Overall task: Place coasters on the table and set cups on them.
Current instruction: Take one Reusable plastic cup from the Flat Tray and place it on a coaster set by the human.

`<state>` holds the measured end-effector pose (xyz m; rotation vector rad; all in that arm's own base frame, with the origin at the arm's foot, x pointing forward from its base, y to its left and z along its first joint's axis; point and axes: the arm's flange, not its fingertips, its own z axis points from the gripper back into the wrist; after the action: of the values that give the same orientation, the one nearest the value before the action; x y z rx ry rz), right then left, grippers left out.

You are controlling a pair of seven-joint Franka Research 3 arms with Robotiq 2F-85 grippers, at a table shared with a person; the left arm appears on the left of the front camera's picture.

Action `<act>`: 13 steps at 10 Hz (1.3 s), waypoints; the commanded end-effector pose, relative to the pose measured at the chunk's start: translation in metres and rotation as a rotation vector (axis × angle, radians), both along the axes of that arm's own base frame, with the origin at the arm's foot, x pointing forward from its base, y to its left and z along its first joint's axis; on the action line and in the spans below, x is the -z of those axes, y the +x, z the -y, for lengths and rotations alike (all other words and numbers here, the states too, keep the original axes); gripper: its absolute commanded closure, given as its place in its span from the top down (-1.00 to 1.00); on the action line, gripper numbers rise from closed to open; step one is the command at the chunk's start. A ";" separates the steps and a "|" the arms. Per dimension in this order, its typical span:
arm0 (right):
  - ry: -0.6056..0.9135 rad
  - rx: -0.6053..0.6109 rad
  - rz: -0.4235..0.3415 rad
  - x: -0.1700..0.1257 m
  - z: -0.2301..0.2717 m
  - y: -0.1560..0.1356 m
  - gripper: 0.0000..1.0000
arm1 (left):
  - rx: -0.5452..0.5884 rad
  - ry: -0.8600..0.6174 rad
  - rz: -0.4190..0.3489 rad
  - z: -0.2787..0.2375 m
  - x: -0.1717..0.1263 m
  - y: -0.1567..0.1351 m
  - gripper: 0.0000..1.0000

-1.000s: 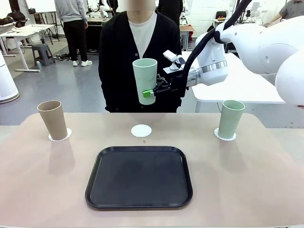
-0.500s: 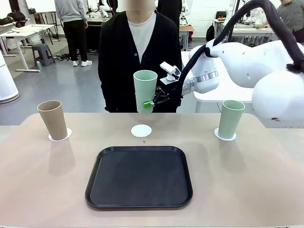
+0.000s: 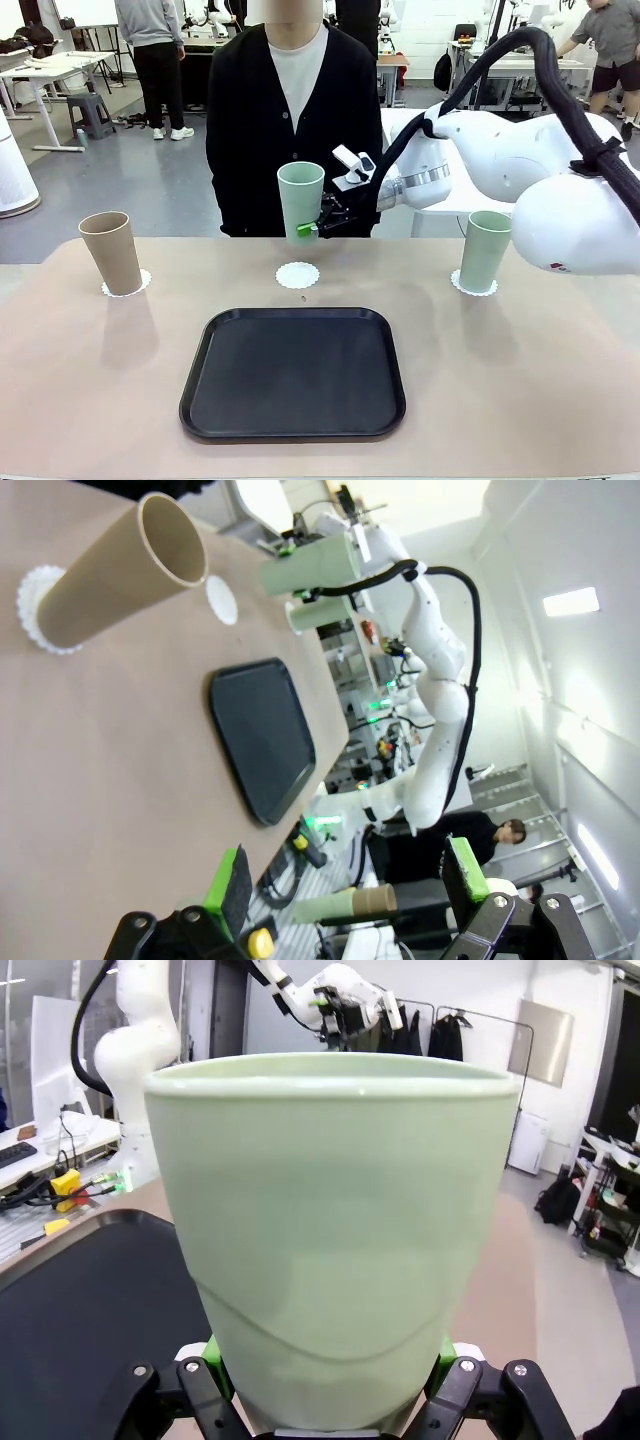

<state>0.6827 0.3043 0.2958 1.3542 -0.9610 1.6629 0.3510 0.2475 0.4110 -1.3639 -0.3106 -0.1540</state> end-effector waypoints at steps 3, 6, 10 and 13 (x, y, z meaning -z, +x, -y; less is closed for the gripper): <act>-0.072 -0.034 -0.034 0.019 -0.004 -0.003 0.62 | -0.006 0.002 0.006 -0.001 -0.002 -0.001 1.00; -0.104 -0.036 -0.050 0.036 -0.008 -0.006 0.62 | -0.006 0.002 0.006 -0.001 -0.002 -0.001 1.00; -0.057 -0.020 -0.076 0.050 -0.012 -0.001 0.62 | -0.006 0.002 0.006 -0.001 -0.002 -0.001 1.00; -0.016 -0.021 -0.116 0.054 -0.013 0.001 0.62 | -0.006 0.002 0.006 -0.001 -0.002 -0.001 1.00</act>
<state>0.6743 0.3156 0.2366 1.3963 -0.8565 1.6298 0.3510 0.2475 0.4110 -1.3639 -0.3105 -0.1540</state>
